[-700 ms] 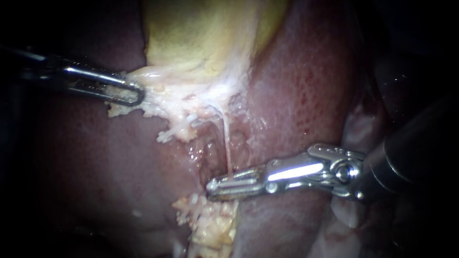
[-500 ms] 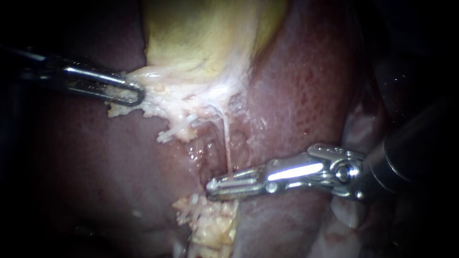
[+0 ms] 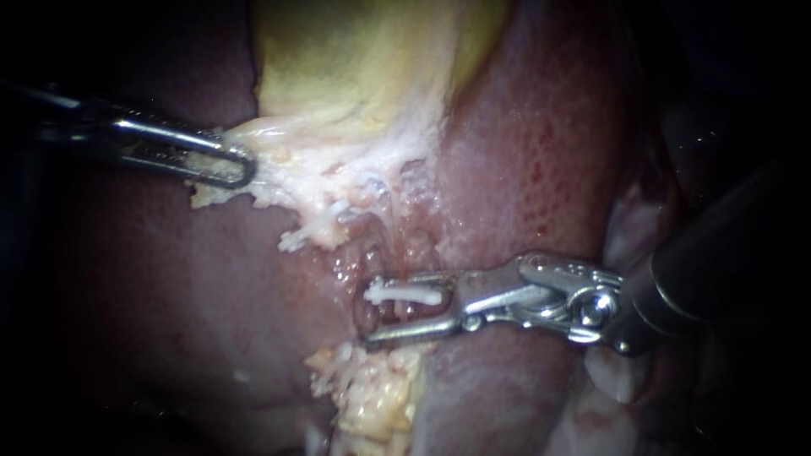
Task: Going back first clip right tube
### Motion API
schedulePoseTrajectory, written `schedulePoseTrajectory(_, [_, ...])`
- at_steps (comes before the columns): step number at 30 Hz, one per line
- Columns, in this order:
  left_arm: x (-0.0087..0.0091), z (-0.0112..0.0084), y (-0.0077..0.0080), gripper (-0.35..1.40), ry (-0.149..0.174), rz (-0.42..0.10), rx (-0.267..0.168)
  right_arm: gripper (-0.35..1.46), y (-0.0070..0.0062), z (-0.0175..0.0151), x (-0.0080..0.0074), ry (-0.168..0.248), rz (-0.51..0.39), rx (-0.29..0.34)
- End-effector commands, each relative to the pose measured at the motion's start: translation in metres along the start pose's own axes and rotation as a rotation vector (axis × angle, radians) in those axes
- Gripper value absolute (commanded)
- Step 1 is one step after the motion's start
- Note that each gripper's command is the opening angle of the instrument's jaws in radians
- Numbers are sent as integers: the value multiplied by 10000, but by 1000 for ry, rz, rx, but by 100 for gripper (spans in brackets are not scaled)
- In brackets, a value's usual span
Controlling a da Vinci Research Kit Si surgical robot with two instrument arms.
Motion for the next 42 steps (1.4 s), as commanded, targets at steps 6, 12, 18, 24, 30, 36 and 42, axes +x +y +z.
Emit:
schedulePoseTrajectory(6, [0, -1, 0, -35, 0, 0, 0, 50, 6, -5, 0, 6, -29, -19])
schedulePoseTrajectory(12, [0, -2, 0, -35, 0, 0, 0, 50, 8, -8, 2, 9, -51, -29])
schedulePoseTrajectory(18, [1, -2, 1, -35, 0, 0, 0, 50, 14, -11, 4, 16, -59, -50])
schedulePoseTrajectory(24, [1, -2, 1, -35, 0, 0, 0, 50, 22, -16, 3, 24, -53, -78])
schedulePoseTrajectory(30, [1, -2, 2, -35, 0, -1, 0, 50, 27, -17, -2, 25, -54, -84])
schedulePoseTrajectory(36, [1, -2, 3, -35, 0, -1, 0, 50, 22, -22, -4, 19, -55, -62])
schedulePoseTrajectory(42, [0, -4, 2, -35, -1, 0, -1, 50, 14, -44, 3, 0, -187, -49])
